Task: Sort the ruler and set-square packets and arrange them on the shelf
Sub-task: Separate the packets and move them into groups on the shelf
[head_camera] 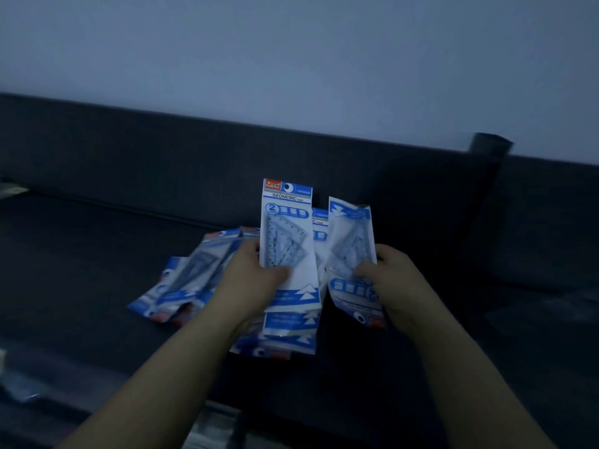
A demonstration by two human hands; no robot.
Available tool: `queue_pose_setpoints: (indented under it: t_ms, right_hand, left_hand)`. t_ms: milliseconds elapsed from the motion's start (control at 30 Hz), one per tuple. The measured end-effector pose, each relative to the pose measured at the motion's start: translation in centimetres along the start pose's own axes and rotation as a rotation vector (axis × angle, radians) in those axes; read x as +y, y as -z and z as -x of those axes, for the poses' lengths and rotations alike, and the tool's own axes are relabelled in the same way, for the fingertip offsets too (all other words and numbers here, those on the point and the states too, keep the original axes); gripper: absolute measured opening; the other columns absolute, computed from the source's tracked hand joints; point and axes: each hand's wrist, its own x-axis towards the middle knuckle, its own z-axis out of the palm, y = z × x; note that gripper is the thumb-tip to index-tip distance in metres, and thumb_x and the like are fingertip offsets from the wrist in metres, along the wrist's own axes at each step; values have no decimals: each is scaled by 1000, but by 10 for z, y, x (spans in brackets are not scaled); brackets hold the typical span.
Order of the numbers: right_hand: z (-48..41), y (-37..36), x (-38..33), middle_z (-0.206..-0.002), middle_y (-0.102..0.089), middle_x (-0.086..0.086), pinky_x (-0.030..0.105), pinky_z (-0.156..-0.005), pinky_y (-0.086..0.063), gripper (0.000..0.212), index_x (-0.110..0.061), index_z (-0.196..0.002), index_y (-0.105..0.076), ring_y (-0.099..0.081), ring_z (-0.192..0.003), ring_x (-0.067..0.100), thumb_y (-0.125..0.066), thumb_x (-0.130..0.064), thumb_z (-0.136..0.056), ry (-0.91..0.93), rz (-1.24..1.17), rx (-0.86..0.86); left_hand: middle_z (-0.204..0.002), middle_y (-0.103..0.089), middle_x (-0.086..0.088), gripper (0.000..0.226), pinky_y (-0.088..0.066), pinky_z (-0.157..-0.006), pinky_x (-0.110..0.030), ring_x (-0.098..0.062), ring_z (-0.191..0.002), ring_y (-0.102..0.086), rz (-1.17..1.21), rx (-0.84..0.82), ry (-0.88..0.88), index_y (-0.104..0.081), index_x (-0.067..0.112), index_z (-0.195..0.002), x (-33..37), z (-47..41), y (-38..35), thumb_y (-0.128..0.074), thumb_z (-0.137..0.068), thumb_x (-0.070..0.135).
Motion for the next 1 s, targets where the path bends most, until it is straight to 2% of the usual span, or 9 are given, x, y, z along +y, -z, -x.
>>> queue_pose_setpoints:
  t_ms: [100, 267, 367, 500, 567, 633, 700, 767, 1000]
  right_hand:
    - [-4, -45, -13, -100, -68, 11, 36, -67, -56, 27, -10, -110, -58, -68, -85, 28, -58, -1, -85, 32, 8, -47]
    - [-10, -103, -26, -102, -66, 7, 45, -79, -57, 27, -19, -107, -54, -67, -89, 26, -63, -6, -85, 57, 55, -113]
    - [-14, -125, -29, -107, -62, 2, 40, -77, -56, 38, -22, -119, -48, -65, -90, 21, -64, -12, -86, 79, 114, -97]
    - [-21, -140, -31, -110, -54, -3, 23, -61, -46, 59, -21, -138, -34, -57, -87, 12, -63, -11, -88, 136, 192, -80]
    - [-26, -144, -30, -107, -53, -5, 20, -61, -44, 56, -22, -137, -35, -54, -85, 8, -61, -9, -89, 171, 251, -78]
    - [-32, -147, -28, -116, -53, -2, 25, -72, -47, 54, -21, -138, -36, -54, -92, 11, -59, -10, -90, 191, 322, -72]
    - [-39, -148, -26, -124, -51, 1, 29, -80, -45, 55, -19, -141, -34, -53, -102, 16, -58, -13, -91, 192, 398, -77]
    - [-45, -149, -25, -124, -51, 4, 29, -79, -43, 49, -17, -137, -39, -51, -101, 16, -56, -13, -91, 205, 443, -83]
    - [-60, -155, -19, -113, -53, 11, 23, -63, -38, 26, -12, -114, -50, -55, -90, 19, -55, -17, -89, 224, 595, -87]
  left_hand:
    - [-105, -66, -5, 29, -57, -81, -42, -24, -92, -66, -29, 47, 6, -54, 16, -113, -2, -3, 42, -64, -87, 5]
    - [-102, -65, -4, 26, -54, -61, -29, -20, -86, -67, -89, 86, 39, -53, 15, -110, -9, -15, 99, -64, -87, 8]
    - [-102, -64, -3, 26, -54, -64, -30, -19, -87, -66, -144, 95, 53, -52, 16, -109, -12, -25, 122, -64, -87, 10]
    - [-101, -62, -1, 27, -47, -57, -25, -14, -83, -62, -187, 81, 85, -51, 16, -110, -14, -38, 137, -65, -86, 12]
    - [-100, -61, -2, 26, -44, -54, -23, -13, -81, -60, -210, 67, 94, -52, 15, -109, -14, -45, 139, -64, -86, 12]
    - [-98, -62, -3, 26, -47, -56, -26, -16, -81, -61, -238, 50, 109, -52, 14, -109, -14, -51, 140, -64, -86, 11]
    - [-99, -63, -7, 27, -57, -68, -38, -24, -85, -65, -232, 48, 130, -53, 13, -109, -16, -57, 140, -64, -84, 10]
    - [-101, -65, -10, 28, -58, -76, -45, -28, -87, -67, -229, 47, 141, -54, 14, -109, -17, -64, 141, -65, -83, 11]
    - [-101, -65, -1, 26, -51, -62, -27, -17, -85, -66, -386, -76, 108, -54, 20, -110, -20, -87, 144, -65, -87, 17]
